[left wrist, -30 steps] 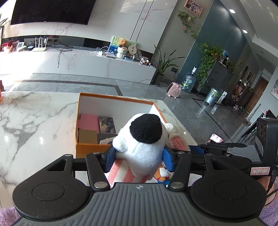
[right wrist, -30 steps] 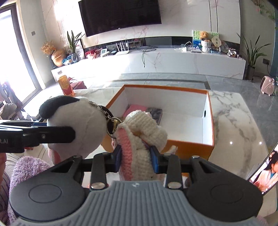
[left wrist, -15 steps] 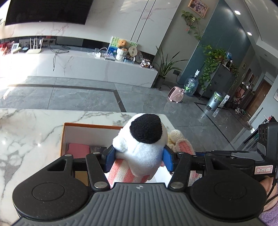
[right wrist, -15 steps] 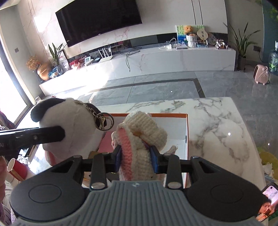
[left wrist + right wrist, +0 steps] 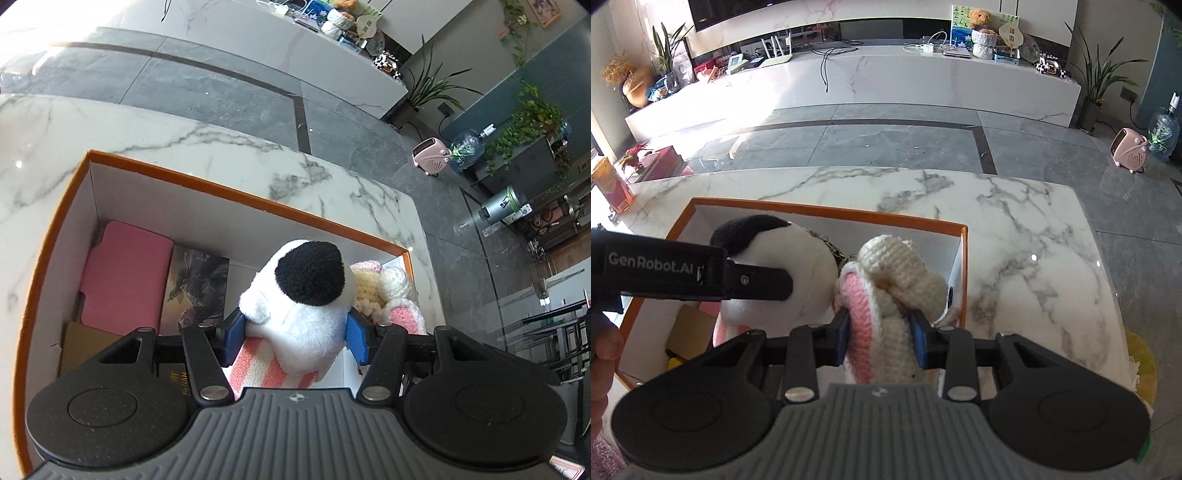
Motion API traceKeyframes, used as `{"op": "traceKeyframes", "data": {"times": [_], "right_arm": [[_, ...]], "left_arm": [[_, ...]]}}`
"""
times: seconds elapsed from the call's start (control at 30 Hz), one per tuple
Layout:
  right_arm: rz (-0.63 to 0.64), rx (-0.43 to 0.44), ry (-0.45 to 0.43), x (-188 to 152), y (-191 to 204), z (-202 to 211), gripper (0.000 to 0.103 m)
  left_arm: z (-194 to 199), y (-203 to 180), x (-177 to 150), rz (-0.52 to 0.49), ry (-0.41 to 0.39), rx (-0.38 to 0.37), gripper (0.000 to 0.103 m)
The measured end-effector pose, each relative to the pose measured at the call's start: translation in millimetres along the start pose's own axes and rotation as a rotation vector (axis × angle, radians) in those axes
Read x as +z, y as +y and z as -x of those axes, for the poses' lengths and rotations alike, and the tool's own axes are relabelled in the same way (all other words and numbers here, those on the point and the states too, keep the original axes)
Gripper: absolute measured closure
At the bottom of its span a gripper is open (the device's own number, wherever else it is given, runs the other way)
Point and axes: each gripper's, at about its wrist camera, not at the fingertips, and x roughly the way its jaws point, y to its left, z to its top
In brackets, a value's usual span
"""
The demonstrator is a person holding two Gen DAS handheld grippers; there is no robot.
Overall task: Organize objects
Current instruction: 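Carry the dog plush with the left gripper while the right carries the bunny over the box, then lower the dog plush into the box and open the left gripper while the right releases the bunny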
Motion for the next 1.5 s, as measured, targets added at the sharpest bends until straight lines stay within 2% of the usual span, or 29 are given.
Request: {"op": "traceKeyframes", "data": {"times": [0.1, 0.17, 0.3, 0.43, 0.57, 0.77, 0.9, 1.03, 1.07, 1.1, 1.13, 1.17, 1.23, 1.37, 1.5], "right_arm": [[-0.066, 0.012, 0.013, 1.3, -9.0, -11.3, 0.067], [-0.087, 0.028, 0.022, 0.5, -11.2, -17.2, 0.067], [-0.02, 0.014, 0.023, -0.2, -1.5, -27.3, 0.068], [0.032, 0.015, 0.066, -0.3, 1.6, -40.5, 0.068], [0.116, -0.005, 0.082, -2.4, 9.5, -48.5, 0.068], [0.207, -0.022, 0.123, -1.0, 16.6, -53.9, 0.064], [0.221, -0.023, 0.113, 0.8, 8.8, -43.5, 0.056], [0.266, 0.004, 0.099, 0.4, 6.8, -26.1, 0.06], [0.284, 0.007, 0.092, 0.1, 7.3, -22.4, 0.064], [0.302, 0.002, 0.085, -0.4, 8.4, -19.7, 0.075], [0.323, -0.006, 0.084, -0.9, 10.1, -18.9, 0.081], [0.346, -0.02, 0.083, -1.5, 12.6, -19.4, 0.082], [0.389, -0.047, 0.08, -2.3, 17.5, -23.1, 0.091], [0.448, -0.078, 0.083, -3.3, 21.3, -35.9, 0.096], [0.458, -0.113, 0.104, -6.4, 19.5, -50.0, 0.098]], "left_arm": [[-16.0, 4.1, 6.0, 0.073, 0.043, 0.012, 0.038], [-25.3, 4.5, 9.1, 0.08, 0.054, 0.031, 0.038], [-39.1, 4.2, 12.6, 0.081, 0.096, 0.072, 0.038], [-50.6, 6.0, 13.3, 0.1, 0.145, 0.106, 0.036], [-56.4, 4.9, 12.1, 0.093, 0.164, 0.122, 0.033], [-58.6, 3.7, 11.2, 0.059, 0.21, 0.117, 0.026], [-47.1, 5.0, 14.9, 0.038, 0.208, 0.096, 0.024], [-26.8, -1.5, 18.9, -0.011, 0.183, 0.07, 0.021], [-22.6, -4.4, 18.9, -0.041, 0.182, 0.061, 0.026], [-20.8, -11.0, 19.1, -0.08, 0.182, 0.06, 0.031], [-18.1, -15.3, 18.1, -0.106, 0.171, 0.074, 0.045], [-16.5, -19.2, 16.8, -0.138, 0.164, 0.089, 0.052], [-18.2, -24.2, 15.2, -0.176, 0.16, 0.106, 0.053], [-29.3, -21.1, 14.5, -0.179, 0.172, 0.104, 0.068], [-38.5, -15.1, 12.1, -0.185, 0.17, 0.111, 0.068]]}}
